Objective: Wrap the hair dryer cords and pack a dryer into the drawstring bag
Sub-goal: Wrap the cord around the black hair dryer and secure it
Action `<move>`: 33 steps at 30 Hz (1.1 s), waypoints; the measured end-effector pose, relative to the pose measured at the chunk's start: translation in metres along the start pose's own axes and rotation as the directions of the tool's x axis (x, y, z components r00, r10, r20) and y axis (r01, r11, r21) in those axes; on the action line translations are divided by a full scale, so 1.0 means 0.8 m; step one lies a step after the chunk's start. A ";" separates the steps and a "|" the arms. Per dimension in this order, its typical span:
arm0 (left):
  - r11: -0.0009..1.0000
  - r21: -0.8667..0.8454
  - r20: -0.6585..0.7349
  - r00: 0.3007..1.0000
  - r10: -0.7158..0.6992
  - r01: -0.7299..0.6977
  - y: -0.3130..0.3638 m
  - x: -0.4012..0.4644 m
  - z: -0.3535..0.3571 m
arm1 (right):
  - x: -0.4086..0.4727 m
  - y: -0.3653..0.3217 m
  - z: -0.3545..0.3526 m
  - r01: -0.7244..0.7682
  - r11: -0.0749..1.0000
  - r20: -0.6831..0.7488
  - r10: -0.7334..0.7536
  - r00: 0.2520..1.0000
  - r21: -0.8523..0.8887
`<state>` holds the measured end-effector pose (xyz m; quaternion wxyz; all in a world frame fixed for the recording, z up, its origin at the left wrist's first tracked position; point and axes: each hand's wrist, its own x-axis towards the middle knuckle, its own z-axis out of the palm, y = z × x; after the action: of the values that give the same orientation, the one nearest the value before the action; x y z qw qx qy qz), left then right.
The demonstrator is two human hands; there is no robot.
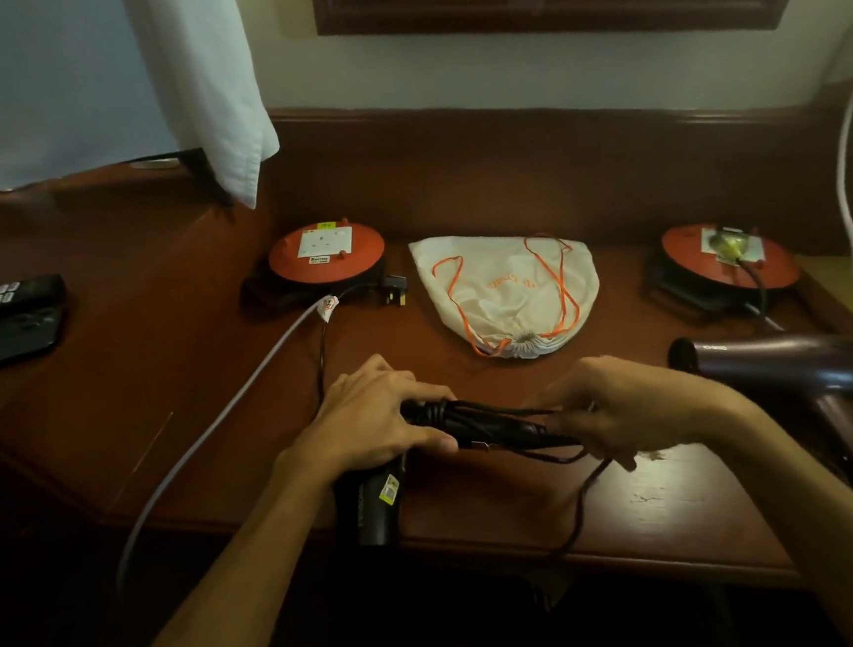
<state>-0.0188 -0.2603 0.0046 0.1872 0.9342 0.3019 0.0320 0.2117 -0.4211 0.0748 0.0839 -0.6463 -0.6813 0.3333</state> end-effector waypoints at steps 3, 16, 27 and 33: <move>0.999 0.023 -0.023 1.000 -0.021 0.022 0.003 0.006 0.000 | -0.003 -0.001 0.013 -0.019 0.995 0.001 0.020 1.000 -0.097; 0.996 -0.066 -0.140 0.988 -0.065 0.056 -0.008 0.009 0.000 | 0.029 0.015 0.106 0.109 0.992 -0.118 -0.116 0.986 -0.063; 0.996 -0.077 -0.193 0.980 -0.049 0.034 -0.003 0.013 0.009 | 0.061 0.058 0.154 0.071 0.827 -0.288 -0.273 0.918 -0.558; 0.936 -0.351 -0.270 0.955 -0.121 0.020 -0.026 0.000 0.005 | 0.072 0.058 0.131 0.090 0.913 -0.379 -0.253 0.890 -0.398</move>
<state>-0.0294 -0.2458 -0.0069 0.3031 0.8608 0.3491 0.2128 0.1840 -0.4061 -0.0496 0.1360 -0.6431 -0.7524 0.0421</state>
